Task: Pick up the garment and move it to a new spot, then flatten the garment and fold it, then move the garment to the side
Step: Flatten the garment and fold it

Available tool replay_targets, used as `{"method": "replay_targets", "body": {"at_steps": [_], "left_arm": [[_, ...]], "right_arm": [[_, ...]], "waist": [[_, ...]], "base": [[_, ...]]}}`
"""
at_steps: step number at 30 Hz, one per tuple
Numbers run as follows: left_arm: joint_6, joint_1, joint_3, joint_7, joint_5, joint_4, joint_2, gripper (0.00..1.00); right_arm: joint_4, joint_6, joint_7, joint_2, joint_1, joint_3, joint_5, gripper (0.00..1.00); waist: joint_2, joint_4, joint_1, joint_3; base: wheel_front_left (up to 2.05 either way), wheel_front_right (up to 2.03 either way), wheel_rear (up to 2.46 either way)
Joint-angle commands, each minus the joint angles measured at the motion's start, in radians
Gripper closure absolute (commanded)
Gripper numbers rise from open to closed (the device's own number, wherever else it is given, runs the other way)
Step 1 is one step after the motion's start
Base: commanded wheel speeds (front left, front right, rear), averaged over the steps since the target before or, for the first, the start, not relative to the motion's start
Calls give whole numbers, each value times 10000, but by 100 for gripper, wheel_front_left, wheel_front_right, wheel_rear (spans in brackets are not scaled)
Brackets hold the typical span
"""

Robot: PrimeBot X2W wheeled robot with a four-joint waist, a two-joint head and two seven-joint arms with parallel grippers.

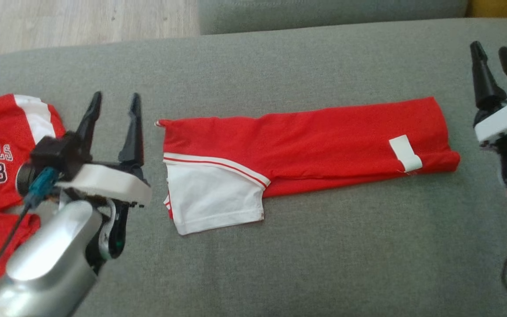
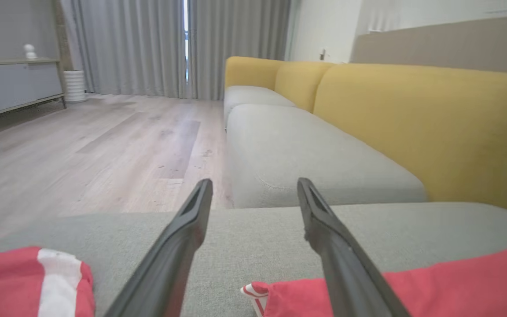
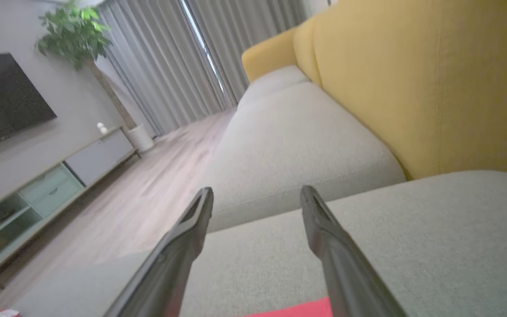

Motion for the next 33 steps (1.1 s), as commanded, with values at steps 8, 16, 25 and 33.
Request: {"method": "replay_targets", "body": {"at_steps": [8, 16, 25, 33], "left_arm": [[127, 1617, 2802, -204, 2043, -961, -1178, 0], [-759, 3390, 3932, -207, 4252, -710, -2567, 0], [-1775, 4074, 5027, -207, 5495, -366, -3666, 0], [-2452, 3933, 5602, -208, 6204, -88, -4125, 0]], "right_arm": [[-1238, 67, -1972, 1450, 1289, -1029, -2008, 0], [-1461, 67, -2524, 2935, 2804, -1548, -4357, 0], [-1441, 67, -2661, 3476, 3210, -2055, -4957, 0], [-1107, 67, -2179, 3538, 2715, -3128, -5582, 0]], "waist": [[0, 19, 0, -258], [0, 63, 0, -358], [0, 128, 0, -291], [0, 255, 0, 46]], "base": [[0, 0, 0], [0, 0, 0], [0, 0, 0], [0, 0, 0]]}}
